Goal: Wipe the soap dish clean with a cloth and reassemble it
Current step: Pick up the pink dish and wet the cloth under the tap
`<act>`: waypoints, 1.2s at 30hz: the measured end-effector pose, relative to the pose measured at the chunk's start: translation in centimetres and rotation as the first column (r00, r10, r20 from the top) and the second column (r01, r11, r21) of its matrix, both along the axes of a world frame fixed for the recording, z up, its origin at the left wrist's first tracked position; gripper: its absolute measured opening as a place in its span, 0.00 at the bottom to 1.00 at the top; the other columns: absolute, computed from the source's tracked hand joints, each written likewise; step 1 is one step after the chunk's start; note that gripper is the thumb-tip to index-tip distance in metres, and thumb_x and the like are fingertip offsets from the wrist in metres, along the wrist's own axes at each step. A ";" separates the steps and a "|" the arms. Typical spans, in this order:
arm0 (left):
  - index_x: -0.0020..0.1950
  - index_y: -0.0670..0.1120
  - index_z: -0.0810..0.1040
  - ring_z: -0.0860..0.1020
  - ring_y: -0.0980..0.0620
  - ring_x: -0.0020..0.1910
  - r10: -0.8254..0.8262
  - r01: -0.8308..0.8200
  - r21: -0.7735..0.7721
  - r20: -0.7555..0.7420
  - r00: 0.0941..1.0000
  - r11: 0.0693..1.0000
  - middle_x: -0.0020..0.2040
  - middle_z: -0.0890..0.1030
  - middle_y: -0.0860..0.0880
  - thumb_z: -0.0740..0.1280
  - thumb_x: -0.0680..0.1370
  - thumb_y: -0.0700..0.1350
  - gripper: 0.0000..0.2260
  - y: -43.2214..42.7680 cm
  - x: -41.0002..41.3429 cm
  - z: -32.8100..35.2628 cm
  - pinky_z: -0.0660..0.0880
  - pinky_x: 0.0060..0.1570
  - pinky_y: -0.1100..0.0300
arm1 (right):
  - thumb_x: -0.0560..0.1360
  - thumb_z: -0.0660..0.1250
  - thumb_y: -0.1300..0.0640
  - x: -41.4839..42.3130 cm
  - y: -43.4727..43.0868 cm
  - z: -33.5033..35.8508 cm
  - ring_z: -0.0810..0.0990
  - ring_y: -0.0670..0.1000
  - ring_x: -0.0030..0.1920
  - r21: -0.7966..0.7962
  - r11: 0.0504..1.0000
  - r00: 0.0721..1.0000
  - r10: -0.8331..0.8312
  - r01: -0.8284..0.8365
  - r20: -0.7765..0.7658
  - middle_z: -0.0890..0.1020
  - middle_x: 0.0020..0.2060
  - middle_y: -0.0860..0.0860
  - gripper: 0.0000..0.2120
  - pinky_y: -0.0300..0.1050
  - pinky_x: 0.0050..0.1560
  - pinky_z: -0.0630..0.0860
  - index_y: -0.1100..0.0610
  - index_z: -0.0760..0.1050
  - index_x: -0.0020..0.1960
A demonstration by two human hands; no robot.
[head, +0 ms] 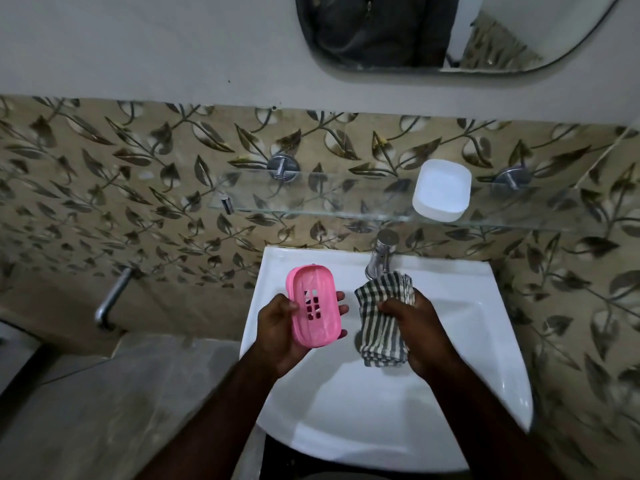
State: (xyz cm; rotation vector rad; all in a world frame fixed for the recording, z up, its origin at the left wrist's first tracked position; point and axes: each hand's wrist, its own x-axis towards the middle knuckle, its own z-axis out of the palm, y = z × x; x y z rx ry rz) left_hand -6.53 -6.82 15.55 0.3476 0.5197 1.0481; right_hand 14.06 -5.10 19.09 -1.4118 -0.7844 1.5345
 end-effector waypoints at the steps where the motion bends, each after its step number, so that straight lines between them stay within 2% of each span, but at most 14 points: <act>1: 0.70 0.37 0.71 0.72 0.34 0.64 -0.015 0.015 -0.006 0.051 0.999 1.000 0.66 0.73 0.34 0.75 0.62 0.52 0.39 0.1 0.0 0.1 0.64 0.65 0.32 | 0.74 0.63 0.71 -0.2 -0.3 0.5 0.84 0.64 0.46 0.013 1.000 1.000 0.009 -0.009 -0.001 0.84 0.46 0.64 0.13 0.63 0.51 0.80 0.62 0.77 0.56; 4: 0.70 0.38 0.71 0.76 0.34 0.60 -0.010 0.019 -0.072 0.113 0.994 0.997 0.65 0.75 0.33 0.63 0.72 0.64 0.37 0.8 -0.1 -0.4 0.57 0.69 0.29 | 0.73 0.63 0.72 -0.7 -1.2 2.1 0.83 0.67 0.46 0.059 0.998 1.000 0.026 -0.026 0.005 0.84 0.45 0.65 0.13 0.68 0.52 0.78 0.62 0.77 0.55; 6: 0.70 0.37 0.71 0.78 0.34 0.57 -0.029 0.044 -0.112 0.133 0.991 0.993 0.63 0.76 0.33 0.56 0.76 0.66 0.36 1.0 -0.1 -0.7 0.57 0.69 0.30 | 0.73 0.64 0.72 -1.0 -1.7 3.2 0.83 0.66 0.45 0.104 0.994 1.000 0.016 -0.019 0.023 0.84 0.45 0.65 0.12 0.67 0.51 0.79 0.62 0.78 0.54; 8: 0.69 0.37 0.72 0.79 0.34 0.55 -0.059 0.078 -0.111 0.168 0.984 0.991 0.62 0.77 0.33 0.54 0.76 0.66 0.36 0.8 -0.3 -1.0 0.61 0.67 0.33 | 0.73 0.64 0.72 -1.5 -2.1 4.0 0.84 0.65 0.44 0.139 0.990 0.999 -0.012 0.006 0.043 0.84 0.45 0.64 0.12 0.65 0.49 0.79 0.62 0.78 0.54; 10: 0.68 0.37 0.74 0.79 0.35 0.55 -0.080 0.100 -0.120 0.163 0.983 0.988 0.62 0.77 0.34 0.54 0.76 0.66 0.36 0.8 -0.7 -1.4 0.67 0.64 0.36 | 0.74 0.64 0.72 -1.9 -2.4 4.8 0.84 0.62 0.44 0.153 0.988 0.999 -0.014 0.009 0.033 0.84 0.47 0.63 0.13 0.61 0.46 0.81 0.62 0.77 0.56; 13: 0.64 0.39 0.78 0.80 0.36 0.54 -0.115 0.130 -0.134 0.115 0.987 0.982 0.60 0.79 0.36 0.55 0.76 0.64 0.33 0.7 -1.1 -1.3 0.69 0.62 0.39 | 0.73 0.63 0.73 -2.4 -2.8 5.5 0.85 0.61 0.45 0.139 0.989 0.998 0.033 -0.042 0.062 0.84 0.48 0.61 0.17 0.56 0.41 0.83 0.59 0.72 0.59; 16: 0.60 0.41 0.81 0.82 0.38 0.50 -0.111 0.119 -0.145 0.060 0.992 0.982 0.55 0.82 0.38 0.56 0.77 0.63 0.29 0.7 -1.0 -1.2 0.65 0.65 0.39 | 0.72 0.66 0.72 -2.3 -3.1 5.8 0.84 0.61 0.46 0.183 0.977 0.965 0.058 -0.107 0.255 0.85 0.45 0.57 0.16 0.60 0.45 0.82 0.55 0.74 0.55; 20: 0.65 0.41 0.78 0.80 0.38 0.55 -0.117 0.126 -0.088 0.096 0.988 0.988 0.59 0.80 0.37 0.56 0.76 0.65 0.32 0.8 -0.4 -1.1 0.65 0.66 0.40 | 0.72 0.69 0.69 -2.2 -2.7 6.2 0.84 0.50 0.38 0.309 0.934 0.879 0.012 -0.180 0.476 0.86 0.39 0.50 0.12 0.49 0.41 0.81 0.52 0.79 0.47; 22: 0.68 0.40 0.75 0.79 0.37 0.58 -0.126 0.137 -0.071 0.144 0.982 0.988 0.61 0.79 0.37 0.57 0.76 0.65 0.34 0.8 0.1 -1.0 0.63 0.67 0.38 | 0.73 0.69 0.69 -2.2 -2.0 6.3 0.84 0.49 0.37 0.345 0.924 0.881 -0.018 -0.165 0.473 0.86 0.39 0.51 0.11 0.48 0.40 0.81 0.53 0.79 0.47; 26: 0.70 0.40 0.71 0.76 0.37 0.60 -0.114 0.128 -0.081 0.157 0.981 0.988 0.62 0.77 0.36 0.56 0.76 0.66 0.35 0.9 1.1 -0.6 0.71 0.61 0.39 | 0.76 0.65 0.67 -2.0 -0.8 6.4 0.85 0.54 0.40 0.346 0.930 0.908 -0.034 -0.123 0.417 0.85 0.41 0.54 0.10 0.51 0.40 0.82 0.54 0.78 0.49; 28: 0.69 0.40 0.73 0.76 0.38 0.59 -0.094 0.111 -0.110 0.149 0.984 0.988 0.61 0.77 0.37 0.56 0.76 0.66 0.35 1.2 1.4 -0.5 0.72 0.59 0.41 | 0.77 0.62 0.68 -1.8 -0.5 6.2 0.85 0.55 0.37 0.287 0.953 0.960 0.017 -0.100 0.279 0.85 0.40 0.56 0.09 0.48 0.33 0.81 0.58 0.77 0.52; 30: 0.67 0.41 0.75 0.77 0.38 0.57 -0.066 0.083 -0.138 0.124 0.990 0.987 0.61 0.77 0.37 0.57 0.75 0.67 0.34 1.5 1.8 -0.4 0.71 0.60 0.41 | 0.78 0.62 0.67 -1.7 -0.3 5.7 0.84 0.55 0.37 0.214 0.968 0.973 0.087 -0.134 0.215 0.85 0.42 0.60 0.08 0.46 0.32 0.80 0.62 0.76 0.54; 33: 0.67 0.42 0.75 0.75 0.39 0.59 -0.032 0.047 -0.173 0.087 0.996 0.984 0.62 0.77 0.38 0.59 0.75 0.66 0.33 1.8 2.3 -0.6 0.64 0.67 0.42 | 0.77 0.66 0.64 -1.7 0.0 5.1 0.84 0.52 0.39 0.171 0.950 0.913 0.188 -0.263 0.362 0.85 0.43 0.58 0.05 0.44 0.37 0.79 0.59 0.77 0.52; 36: 0.65 0.43 0.78 0.76 0.41 0.57 -0.039 0.049 -0.178 0.062 0.997 0.983 0.60 0.79 0.40 0.56 0.77 0.66 0.31 1.7 2.5 -0.9 0.67 0.63 0.43 | 0.74 0.69 0.61 -2.5 0.8 5.3 0.83 0.50 0.38 0.248 0.929 0.877 0.135 -0.274 0.461 0.85 0.40 0.56 0.02 0.46 0.40 0.79 0.58 0.79 0.47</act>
